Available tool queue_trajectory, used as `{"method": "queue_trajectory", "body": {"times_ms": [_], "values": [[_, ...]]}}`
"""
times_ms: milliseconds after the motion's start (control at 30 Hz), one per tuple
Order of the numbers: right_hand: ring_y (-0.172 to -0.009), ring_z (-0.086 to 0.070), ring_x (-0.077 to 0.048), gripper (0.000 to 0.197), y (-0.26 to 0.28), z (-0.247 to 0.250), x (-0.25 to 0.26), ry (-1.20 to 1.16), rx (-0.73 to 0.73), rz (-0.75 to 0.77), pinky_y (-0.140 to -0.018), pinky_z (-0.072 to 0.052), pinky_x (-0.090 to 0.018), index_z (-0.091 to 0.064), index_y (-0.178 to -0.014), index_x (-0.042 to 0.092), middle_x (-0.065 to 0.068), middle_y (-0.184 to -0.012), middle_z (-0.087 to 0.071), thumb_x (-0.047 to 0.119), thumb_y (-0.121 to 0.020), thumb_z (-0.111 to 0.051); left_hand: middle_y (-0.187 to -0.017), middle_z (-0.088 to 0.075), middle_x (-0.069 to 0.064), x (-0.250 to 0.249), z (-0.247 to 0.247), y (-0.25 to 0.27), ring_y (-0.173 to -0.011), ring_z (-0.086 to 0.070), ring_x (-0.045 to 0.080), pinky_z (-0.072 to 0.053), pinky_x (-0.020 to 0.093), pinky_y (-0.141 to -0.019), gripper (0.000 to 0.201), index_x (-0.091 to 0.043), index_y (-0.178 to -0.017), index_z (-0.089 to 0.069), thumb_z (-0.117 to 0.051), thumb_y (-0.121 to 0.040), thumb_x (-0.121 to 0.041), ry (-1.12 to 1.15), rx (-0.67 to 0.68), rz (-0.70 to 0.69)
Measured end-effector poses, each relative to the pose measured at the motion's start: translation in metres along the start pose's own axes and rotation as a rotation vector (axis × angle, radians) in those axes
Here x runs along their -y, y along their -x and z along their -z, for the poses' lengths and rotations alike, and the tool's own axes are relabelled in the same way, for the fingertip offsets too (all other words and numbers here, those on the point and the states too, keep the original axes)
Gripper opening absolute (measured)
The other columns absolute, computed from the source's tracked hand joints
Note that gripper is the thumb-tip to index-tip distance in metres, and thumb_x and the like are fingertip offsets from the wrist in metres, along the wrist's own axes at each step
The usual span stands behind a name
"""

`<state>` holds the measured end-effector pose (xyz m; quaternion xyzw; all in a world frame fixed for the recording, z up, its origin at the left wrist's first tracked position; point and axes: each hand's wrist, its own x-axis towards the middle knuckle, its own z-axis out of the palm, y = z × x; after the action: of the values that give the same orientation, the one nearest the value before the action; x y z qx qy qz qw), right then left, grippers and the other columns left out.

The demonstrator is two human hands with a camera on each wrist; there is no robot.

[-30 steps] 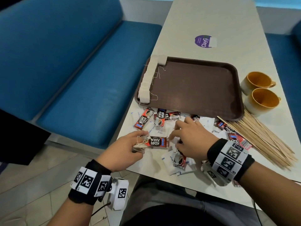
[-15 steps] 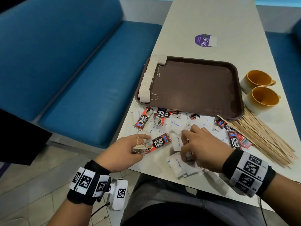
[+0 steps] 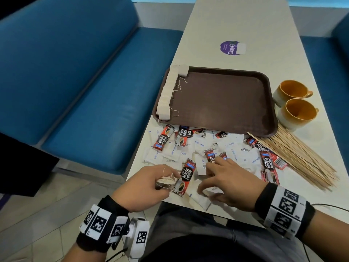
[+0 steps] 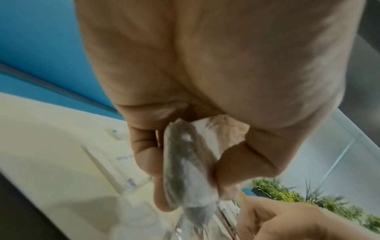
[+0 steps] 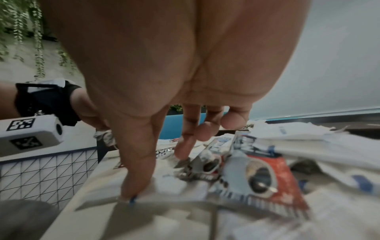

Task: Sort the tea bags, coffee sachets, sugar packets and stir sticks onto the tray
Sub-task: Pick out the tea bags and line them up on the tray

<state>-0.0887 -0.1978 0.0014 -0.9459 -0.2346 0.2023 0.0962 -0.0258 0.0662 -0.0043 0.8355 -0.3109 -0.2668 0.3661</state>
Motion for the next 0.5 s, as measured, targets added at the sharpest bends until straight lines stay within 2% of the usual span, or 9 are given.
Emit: {"method": "queue_trajectory", "body": {"times_ms": [67, 133, 200, 233, 300, 367, 467, 500], "values": [[-0.101, -0.03, -0.012, 0.033, 0.003, 0.004, -0.004, 0.01, 0.011, -0.028, -0.078, -0.024, -0.032, -0.06, -0.127, 0.051, 0.012, -0.11, -0.042, 0.04, -0.096, -0.062, -0.126, -0.066, -0.024, -0.003, -0.004, -0.003, -0.11, -0.063, -0.001, -0.048, 0.021, -0.093, 0.039, -0.045, -0.086, -0.063, -0.064, -0.083, -0.006, -0.019, 0.046, -0.039], [-0.102, -0.031, -0.012, 0.035, 0.005, 0.005, -0.008, 0.02, 0.013, -0.049, -0.077, -0.024, -0.032, -0.062, -0.125, 0.051, 0.013, -0.108, -0.041, 0.033, -0.095, -0.065, -0.135, -0.061, -0.026, -0.009, -0.013, -0.008, -0.116, -0.059, -0.007, -0.043, 0.014, -0.094, 0.026, -0.033, -0.084, -0.065, -0.063, -0.082, -0.007, -0.059, 0.108, -0.073], [-0.105, -0.033, -0.013, 0.033, 0.007, 0.005, -0.01, 0.013, 0.016, -0.071, -0.077, -0.024, -0.032, -0.064, -0.122, 0.05, 0.013, -0.107, -0.041, 0.032, -0.094, -0.066, -0.142, -0.055, -0.027, -0.012, -0.022, -0.016, -0.124, -0.054, -0.009, -0.043, 0.019, -0.101, 0.011, -0.021, -0.081, -0.063, -0.061, -0.079, -0.01, -0.104, 0.155, -0.106], [-0.107, -0.033, -0.014, 0.032, 0.008, 0.004, -0.01, 0.009, 0.016, -0.085, -0.077, -0.023, -0.032, -0.065, -0.122, 0.049, 0.014, -0.108, -0.04, 0.033, -0.095, -0.066, -0.145, -0.052, -0.028, -0.012, -0.027, -0.019, -0.127, -0.052, -0.008, -0.043, 0.022, -0.103, 0.009, -0.021, -0.078, -0.059, -0.06, -0.078, -0.013, -0.121, 0.172, -0.117], [-0.11, -0.032, -0.013, 0.028, 0.009, 0.004, -0.009, -0.001, 0.007, -0.112, -0.079, -0.023, -0.031, -0.065, -0.123, 0.046, 0.014, -0.108, -0.039, 0.036, -0.097, -0.062, -0.15, -0.047, -0.028, -0.015, -0.033, -0.026, -0.13, -0.051, -0.005, -0.044, 0.027, -0.105, 0.015, -0.031, -0.076, -0.053, -0.06, -0.078, -0.018, -0.152, 0.19, -0.122], [-0.112, -0.033, -0.014, 0.026, 0.008, 0.005, -0.007, -0.022, -0.008, -0.121, -0.08, -0.023, -0.031, -0.065, -0.123, 0.045, 0.012, -0.111, -0.041, 0.04, -0.098, -0.058, -0.152, -0.045, -0.028, -0.016, -0.034, -0.029, -0.131, -0.051, -0.004, -0.043, 0.024, -0.104, 0.022, -0.04, -0.075, -0.052, -0.06, -0.078, -0.019, -0.157, 0.191, -0.113], [-0.11, -0.034, -0.014, 0.025, 0.008, 0.002, -0.006, -0.024, -0.03, -0.129, -0.081, -0.027, -0.032, -0.065, -0.122, 0.045, 0.013, -0.109, -0.042, 0.042, -0.098, -0.058, -0.149, -0.046, -0.033, -0.014, -0.028, -0.025, -0.121, -0.057, -0.005, -0.044, 0.018, -0.093, 0.043, -0.057, -0.077, -0.052, -0.059, -0.08, -0.015, -0.152, 0.168, -0.086], [-0.109, -0.035, -0.015, 0.023, 0.009, -0.001, -0.007, -0.025, -0.047, -0.128, -0.081, -0.029, -0.033, -0.067, -0.119, 0.045, 0.014, -0.107, -0.042, 0.042, -0.098, -0.059, -0.148, -0.045, -0.035, -0.013, -0.025, -0.023, -0.119, -0.057, -0.006, -0.043, 0.017, -0.09, 0.047, -0.06, -0.074, -0.052, -0.058, -0.08, -0.014, -0.159, 0.158, -0.076]]}}
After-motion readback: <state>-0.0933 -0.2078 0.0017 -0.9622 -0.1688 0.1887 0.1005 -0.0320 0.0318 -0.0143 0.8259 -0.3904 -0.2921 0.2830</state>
